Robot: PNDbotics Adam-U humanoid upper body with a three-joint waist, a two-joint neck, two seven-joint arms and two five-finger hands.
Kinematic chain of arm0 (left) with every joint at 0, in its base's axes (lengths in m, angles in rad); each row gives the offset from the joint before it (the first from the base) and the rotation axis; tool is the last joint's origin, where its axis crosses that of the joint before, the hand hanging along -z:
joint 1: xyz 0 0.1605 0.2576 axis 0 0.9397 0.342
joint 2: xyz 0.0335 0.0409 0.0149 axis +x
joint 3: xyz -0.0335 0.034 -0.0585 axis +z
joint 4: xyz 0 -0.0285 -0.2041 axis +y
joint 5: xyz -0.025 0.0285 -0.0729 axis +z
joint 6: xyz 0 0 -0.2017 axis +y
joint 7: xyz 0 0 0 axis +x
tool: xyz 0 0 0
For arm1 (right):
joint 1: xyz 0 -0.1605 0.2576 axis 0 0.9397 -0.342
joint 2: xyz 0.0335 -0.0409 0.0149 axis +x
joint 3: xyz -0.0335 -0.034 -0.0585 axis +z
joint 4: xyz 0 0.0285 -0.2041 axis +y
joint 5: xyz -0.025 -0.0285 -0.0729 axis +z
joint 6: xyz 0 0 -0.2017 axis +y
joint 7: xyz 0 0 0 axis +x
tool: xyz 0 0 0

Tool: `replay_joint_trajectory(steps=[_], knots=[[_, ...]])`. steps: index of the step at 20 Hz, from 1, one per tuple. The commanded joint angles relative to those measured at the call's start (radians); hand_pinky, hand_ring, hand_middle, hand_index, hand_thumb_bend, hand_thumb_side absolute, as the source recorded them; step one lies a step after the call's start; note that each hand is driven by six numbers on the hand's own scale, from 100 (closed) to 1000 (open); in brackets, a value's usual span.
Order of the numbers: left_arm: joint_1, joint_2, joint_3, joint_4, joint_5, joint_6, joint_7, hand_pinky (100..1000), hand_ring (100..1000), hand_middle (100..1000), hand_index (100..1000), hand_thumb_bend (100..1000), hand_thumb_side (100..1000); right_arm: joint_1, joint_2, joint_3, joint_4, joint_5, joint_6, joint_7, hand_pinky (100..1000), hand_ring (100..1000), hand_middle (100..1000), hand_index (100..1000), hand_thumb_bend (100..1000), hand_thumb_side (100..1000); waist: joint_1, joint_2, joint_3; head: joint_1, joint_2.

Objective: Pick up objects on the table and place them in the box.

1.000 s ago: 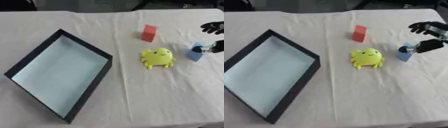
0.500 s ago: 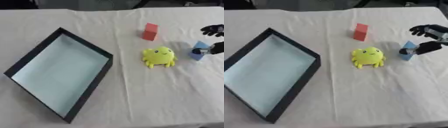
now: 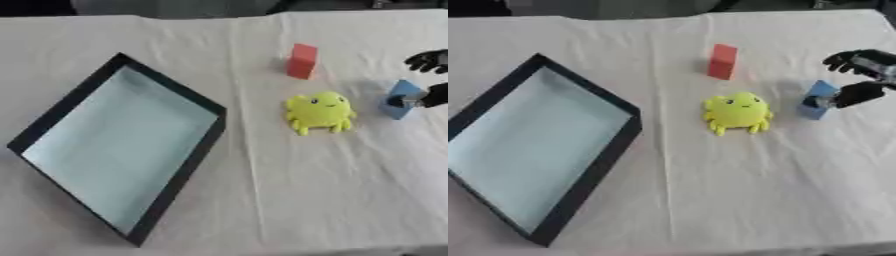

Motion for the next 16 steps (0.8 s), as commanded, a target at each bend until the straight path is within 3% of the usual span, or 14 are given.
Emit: replay_joint_trajectory(steps=[1,16], knots=[[-0.005,0.012,0.004,-0.014,-0.003,-0.002,-0.003,798,574,792,781,424,660,-0.022,-0.021,-0.007,0.021,0.017,-0.003,0.004,908,895,834,925,607,495,0.002,-0.010,0.000,-0.006,-0.001],[-0.005,0.009,0.003,-0.014,-0.003,-0.002,-0.004,799,575,793,781,421,660,-0.056,-0.012,-0.016,0.131,0.049,-0.054,0.029,909,896,833,926,591,497,0.004,-0.001,0.002,-0.006,-0.001]])
